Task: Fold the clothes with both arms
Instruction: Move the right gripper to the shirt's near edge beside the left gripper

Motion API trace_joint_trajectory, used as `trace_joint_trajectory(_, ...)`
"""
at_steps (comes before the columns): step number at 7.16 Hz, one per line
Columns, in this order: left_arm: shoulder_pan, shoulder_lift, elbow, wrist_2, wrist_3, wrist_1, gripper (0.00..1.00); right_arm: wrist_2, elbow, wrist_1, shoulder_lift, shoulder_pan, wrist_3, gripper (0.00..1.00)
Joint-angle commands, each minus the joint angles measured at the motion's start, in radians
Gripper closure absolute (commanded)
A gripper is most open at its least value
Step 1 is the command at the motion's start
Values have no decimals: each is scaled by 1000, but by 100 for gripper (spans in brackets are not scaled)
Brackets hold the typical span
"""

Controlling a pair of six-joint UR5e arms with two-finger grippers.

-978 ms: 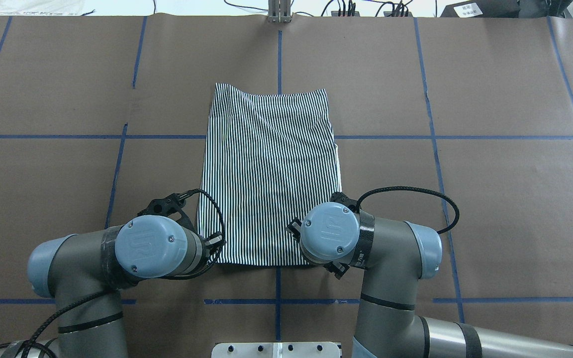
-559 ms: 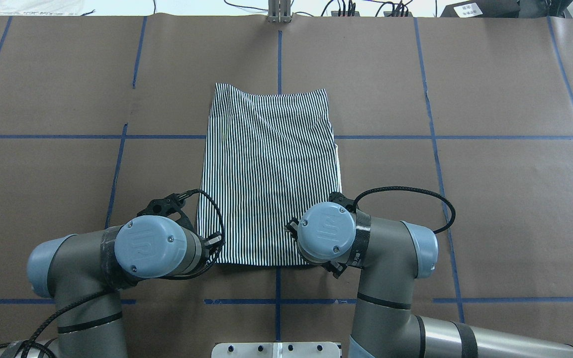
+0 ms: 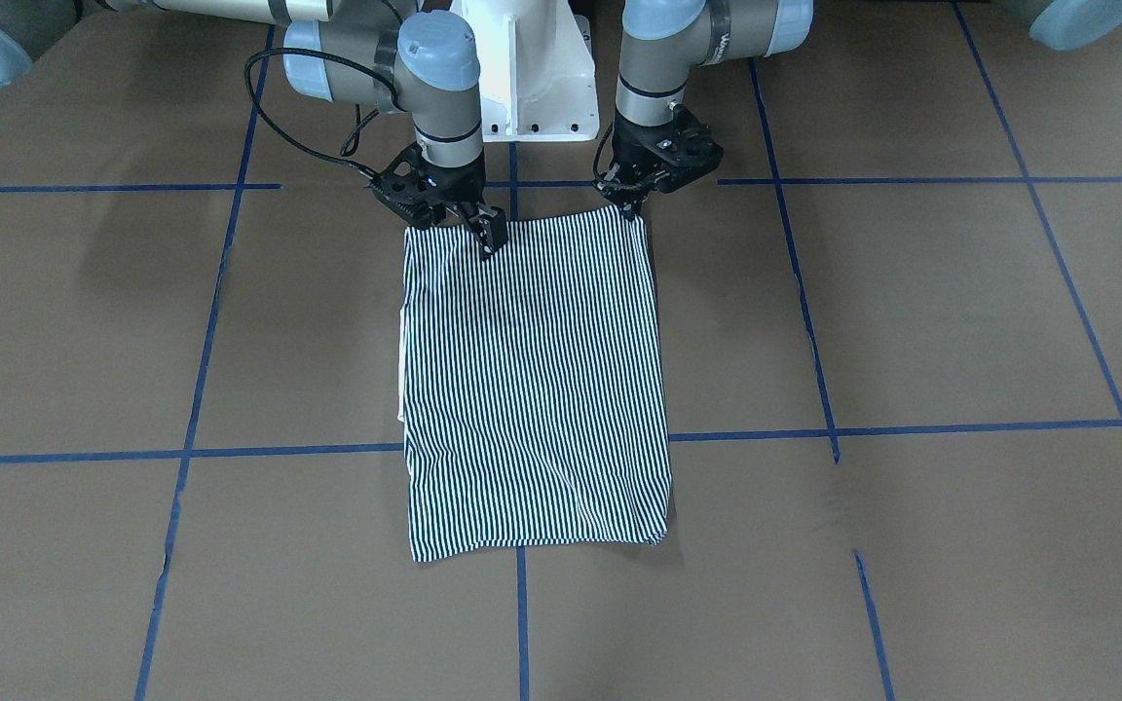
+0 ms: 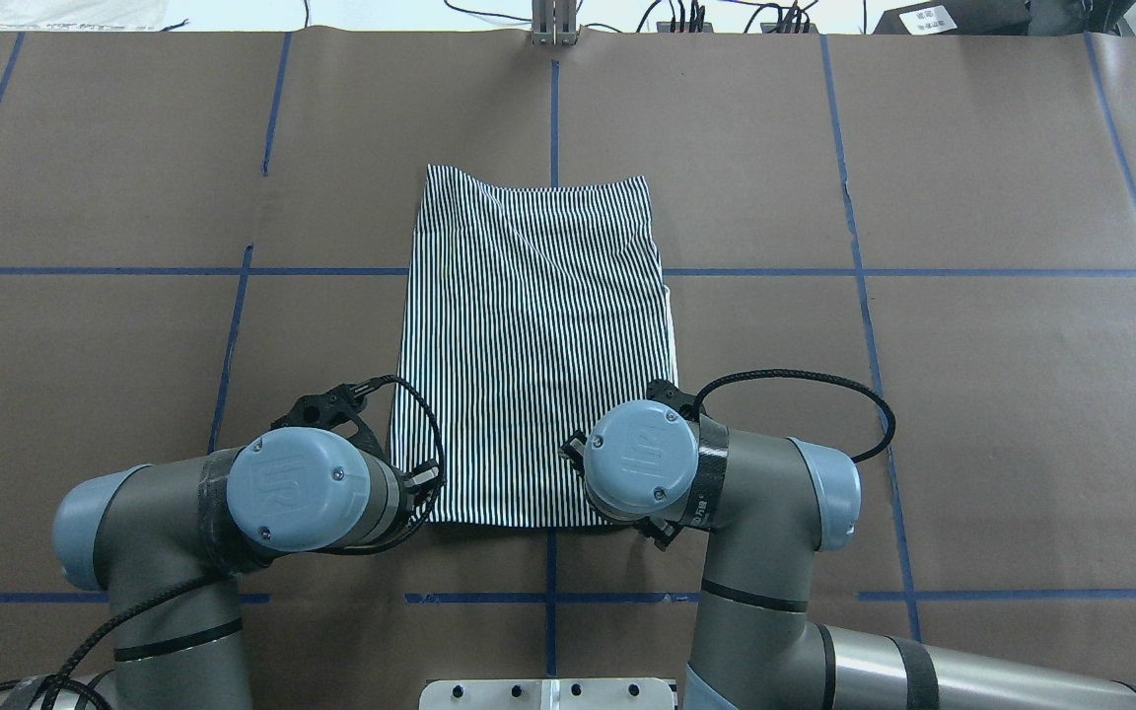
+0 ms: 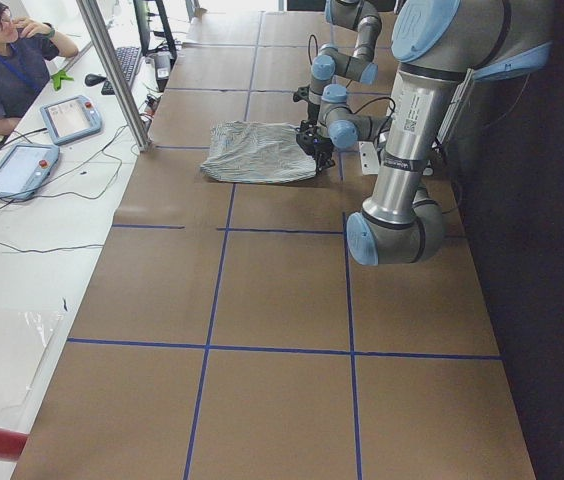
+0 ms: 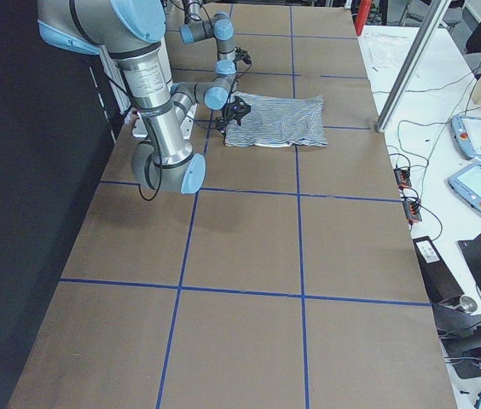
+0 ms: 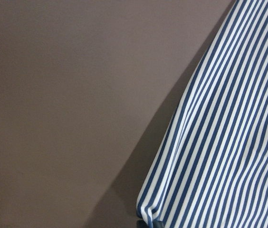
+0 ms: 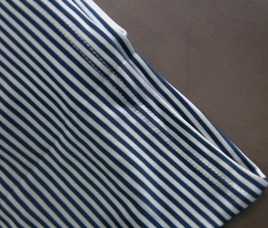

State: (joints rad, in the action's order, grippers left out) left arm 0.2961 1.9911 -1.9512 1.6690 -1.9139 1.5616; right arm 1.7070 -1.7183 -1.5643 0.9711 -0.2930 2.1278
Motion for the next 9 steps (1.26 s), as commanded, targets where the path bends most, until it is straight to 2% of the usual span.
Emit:
trace_joint_trajectory(1, 0, -3, 0, 0, -1, -2, 100, -1, 9, -2, -12, 0, 0, 0)
trace_joint_trajectory(4, 0, 0, 0, 0, -4, 0, 100, -1, 29, -3, -12, 0, -8, 0)
trace_joint_trajectory(5, 0, 0, 0, -2, -4, 0, 100, -1, 29, -3, -12, -1, -6, 6)
trace_joint_trajectory(8, -3, 0, 0, -2, -4, 0, 100, -1, 28, -6, -12, -1, -9, 99)
trace_joint_trajectory(9, -3, 0, 2, -2, -2, 0, 100, 0, 28, -6, -12, -3, -9, 100)
